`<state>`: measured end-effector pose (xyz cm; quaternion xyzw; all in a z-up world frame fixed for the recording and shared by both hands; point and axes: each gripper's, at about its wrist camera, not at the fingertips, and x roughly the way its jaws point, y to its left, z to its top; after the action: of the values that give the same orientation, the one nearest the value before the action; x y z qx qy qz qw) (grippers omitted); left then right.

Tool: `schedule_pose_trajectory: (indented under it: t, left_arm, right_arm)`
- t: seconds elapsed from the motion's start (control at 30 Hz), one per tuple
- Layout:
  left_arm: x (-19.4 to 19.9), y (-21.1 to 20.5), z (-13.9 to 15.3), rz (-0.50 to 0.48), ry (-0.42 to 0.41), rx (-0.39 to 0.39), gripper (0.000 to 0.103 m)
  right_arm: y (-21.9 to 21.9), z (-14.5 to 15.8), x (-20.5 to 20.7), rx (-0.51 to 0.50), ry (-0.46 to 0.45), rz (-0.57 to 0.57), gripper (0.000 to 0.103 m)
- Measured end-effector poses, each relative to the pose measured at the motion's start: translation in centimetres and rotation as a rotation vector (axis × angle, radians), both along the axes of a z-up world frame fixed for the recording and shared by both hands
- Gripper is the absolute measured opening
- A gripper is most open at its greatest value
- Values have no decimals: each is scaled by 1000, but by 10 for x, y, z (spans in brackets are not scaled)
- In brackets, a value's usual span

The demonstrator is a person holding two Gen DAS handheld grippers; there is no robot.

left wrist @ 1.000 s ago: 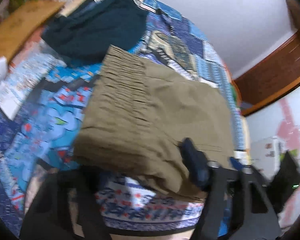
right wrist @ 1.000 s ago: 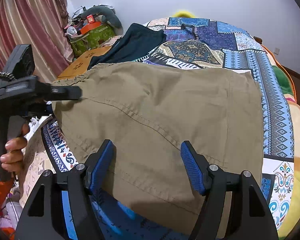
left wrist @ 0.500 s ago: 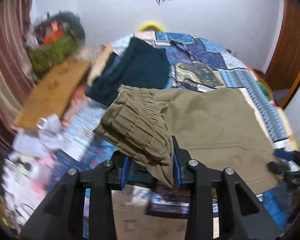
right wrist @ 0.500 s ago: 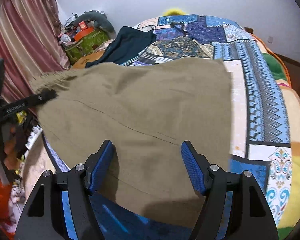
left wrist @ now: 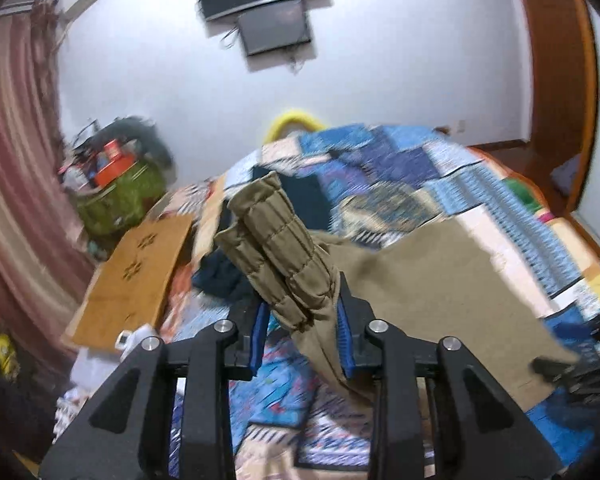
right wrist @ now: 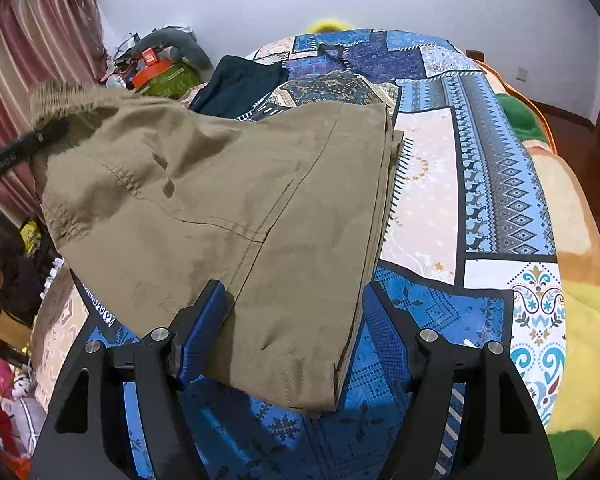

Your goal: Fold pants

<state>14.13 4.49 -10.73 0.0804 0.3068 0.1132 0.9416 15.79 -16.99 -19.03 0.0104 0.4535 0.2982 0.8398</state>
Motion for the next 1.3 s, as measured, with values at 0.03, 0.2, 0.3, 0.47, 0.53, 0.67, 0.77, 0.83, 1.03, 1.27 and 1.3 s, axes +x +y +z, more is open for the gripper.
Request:
schedule_pose_trajectory:
  t: [0.03, 0.2, 0.3, 0.47, 0.53, 0.67, 0.77, 0.83, 1.03, 1.27, 1.3]
  left_arm:
    - [4, -7, 5, -29, -6, -16, 27]
    - [18, -31, 23, -172, 6, -123, 24]
    - [28, -42, 25, -251, 41, -208, 23]
    - [47, -53, 17, -337, 132, -334, 23]
    - [52, -59, 12, -362, 164, -357, 23]
    - [57, -69, 3, -407, 219, -387, 23]
    - [55, -74, -5, -429, 257, -395, 23]
    - [48, -77, -9, -445, 276, -392, 24]
    - [33, -78, -11, -488, 316, -396, 56]
    - [20, -66, 8, -432, 198, -289, 88]
    - [23, -63, 8, -415, 190, -273, 91]
  right_arm:
    - [0, 0, -2, 1, 1, -2, 67]
    - [-2, -1, -3, 4, 1, -8, 67]
    - [-2, -1, -3, 4, 2, -8, 67]
    - [-3, -2, -3, 5, 2, -8, 67]
    - [-3, -2, -3, 8, 3, -9, 67]
    - [-4, -2, -2, 16, 7, -10, 67]
    - [-4, -2, -2, 17, 7, -10, 67]
    - [-3, -2, -2, 16, 6, -10, 67]
    - [-4, -2, -2, 16, 5, -9, 67]
    - [-5, -4, -1, 17, 12, -23, 70]
    - [-5, -4, -1, 17, 12, -21, 69]
